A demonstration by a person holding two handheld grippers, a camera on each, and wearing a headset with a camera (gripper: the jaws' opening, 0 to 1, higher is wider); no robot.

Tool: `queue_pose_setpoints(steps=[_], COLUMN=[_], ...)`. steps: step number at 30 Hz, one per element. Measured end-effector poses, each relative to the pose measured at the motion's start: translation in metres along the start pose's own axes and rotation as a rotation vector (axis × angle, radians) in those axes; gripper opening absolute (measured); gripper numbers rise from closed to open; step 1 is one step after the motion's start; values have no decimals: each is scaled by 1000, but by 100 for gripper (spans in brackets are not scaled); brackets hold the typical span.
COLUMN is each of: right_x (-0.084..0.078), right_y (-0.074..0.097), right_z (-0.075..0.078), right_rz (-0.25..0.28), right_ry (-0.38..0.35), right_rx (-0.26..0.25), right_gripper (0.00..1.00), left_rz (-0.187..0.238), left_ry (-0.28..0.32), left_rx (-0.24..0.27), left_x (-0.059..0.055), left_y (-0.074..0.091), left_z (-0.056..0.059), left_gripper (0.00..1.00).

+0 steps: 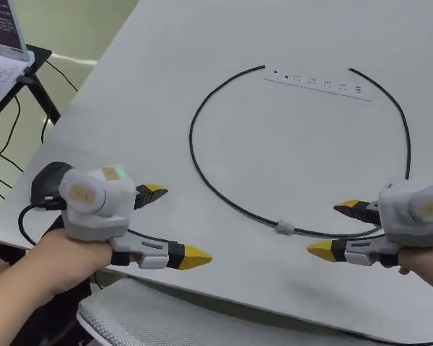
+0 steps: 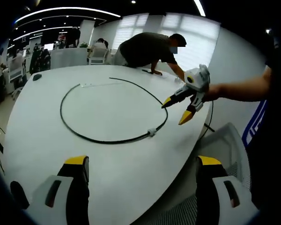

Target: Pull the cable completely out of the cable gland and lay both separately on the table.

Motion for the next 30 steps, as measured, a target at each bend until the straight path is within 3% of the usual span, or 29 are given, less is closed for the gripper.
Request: queue_pose_setpoints(steps=[2, 5, 12, 17, 30], right_x=[4, 4, 2, -3, -7], right_y=[-5, -14, -33, -42, -58], right_z=[-5, 1, 2, 5, 2], right_rz=[-15, -50, -125, -190, -274], right_ry=[18, 60, 115, 173, 180], right_rx=[9, 17, 36, 18, 23], right_gripper=[62, 60, 47, 37, 25], left_rz=[-3, 1, -3, -12, -43], left_ry=[-16, -22, -32, -28, -59], left_rx=[-3, -5, 0, -25, -75], left_x=[0, 1, -4, -9, -8], left_y=[-1, -1, 1, 3, -5], left_z=[1, -1, -9, -10, -23], left_gripper=[94, 94, 94, 93, 92])
Point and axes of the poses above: the centre of the closed fingertips' face, and the gripper's own axes: y roughly backward along the fingers, z roughly to its right, x roughly out of its top, the point moved 2 cm from there along y, roughly backward along the fingers, and after that the axes turned 7 degrees about -y, right-handed, at the moved point
